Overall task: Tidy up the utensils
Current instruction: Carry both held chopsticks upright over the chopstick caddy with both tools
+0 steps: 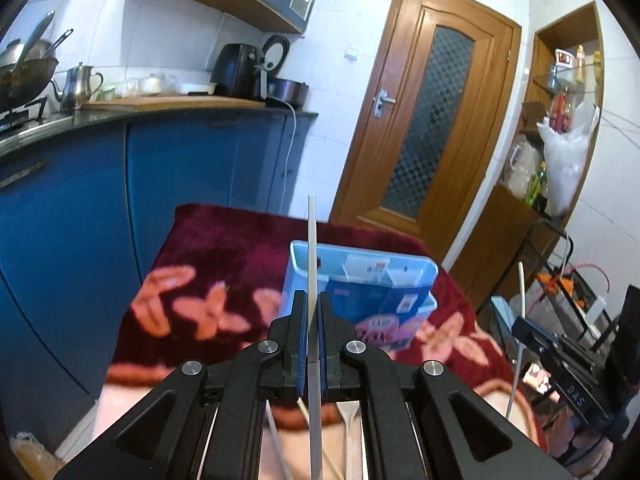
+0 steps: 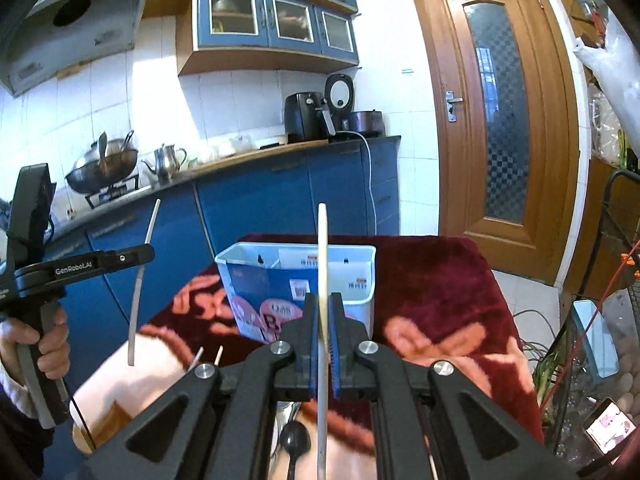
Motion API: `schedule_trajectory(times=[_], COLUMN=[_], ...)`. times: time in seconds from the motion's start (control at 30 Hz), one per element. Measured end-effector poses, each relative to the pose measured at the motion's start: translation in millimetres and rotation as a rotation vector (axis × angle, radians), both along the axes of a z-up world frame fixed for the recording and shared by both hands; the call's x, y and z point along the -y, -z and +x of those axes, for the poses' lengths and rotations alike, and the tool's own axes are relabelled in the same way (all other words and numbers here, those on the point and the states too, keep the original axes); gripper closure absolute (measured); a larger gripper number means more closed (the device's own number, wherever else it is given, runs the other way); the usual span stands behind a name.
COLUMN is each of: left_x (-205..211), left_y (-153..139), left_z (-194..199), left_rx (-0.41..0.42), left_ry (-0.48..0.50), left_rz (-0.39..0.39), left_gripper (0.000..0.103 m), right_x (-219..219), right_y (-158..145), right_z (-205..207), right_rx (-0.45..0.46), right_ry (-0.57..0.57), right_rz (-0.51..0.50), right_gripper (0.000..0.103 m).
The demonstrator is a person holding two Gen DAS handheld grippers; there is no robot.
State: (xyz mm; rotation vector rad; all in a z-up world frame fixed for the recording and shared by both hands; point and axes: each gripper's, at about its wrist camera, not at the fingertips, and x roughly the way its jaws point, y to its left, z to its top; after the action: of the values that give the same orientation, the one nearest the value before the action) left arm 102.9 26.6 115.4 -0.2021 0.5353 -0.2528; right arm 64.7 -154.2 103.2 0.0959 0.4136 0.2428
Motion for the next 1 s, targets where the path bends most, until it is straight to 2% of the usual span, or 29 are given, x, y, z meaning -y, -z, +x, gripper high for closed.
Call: schedule_trajectory(times=[0.3, 0.77, 0.9, 1.0], left_x=[-2.8, 3.1, 6.3, 8.8], left_y=[-25.4, -63.9, -65.2, -59.9], left_z=[28.9, 67.0, 74.3, 83.7], left_rx=[0.070, 0.211, 0.252, 0.247], left_ry=[-0.028, 0.015, 0.019, 0.022], left_rz=[-0.031, -0.059, -0.069, -0.081], left_gripper=[0.099, 0.099, 0.099, 0.099], right_x=[3.7, 5.8, 9.0, 11.4], right_y=[-7.4, -19.6, -20.0, -20.8], right_z=[20.0, 37.5, 42.7, 48.3], right_rx=[0.026, 0.073, 0.082, 0.092], right_ry=[0.034, 0.131, 0.159, 0.170], right_rz=[0.019, 0.019, 0.025, 0.024], right_gripper=[0.097, 0.097, 0.097, 0.097])
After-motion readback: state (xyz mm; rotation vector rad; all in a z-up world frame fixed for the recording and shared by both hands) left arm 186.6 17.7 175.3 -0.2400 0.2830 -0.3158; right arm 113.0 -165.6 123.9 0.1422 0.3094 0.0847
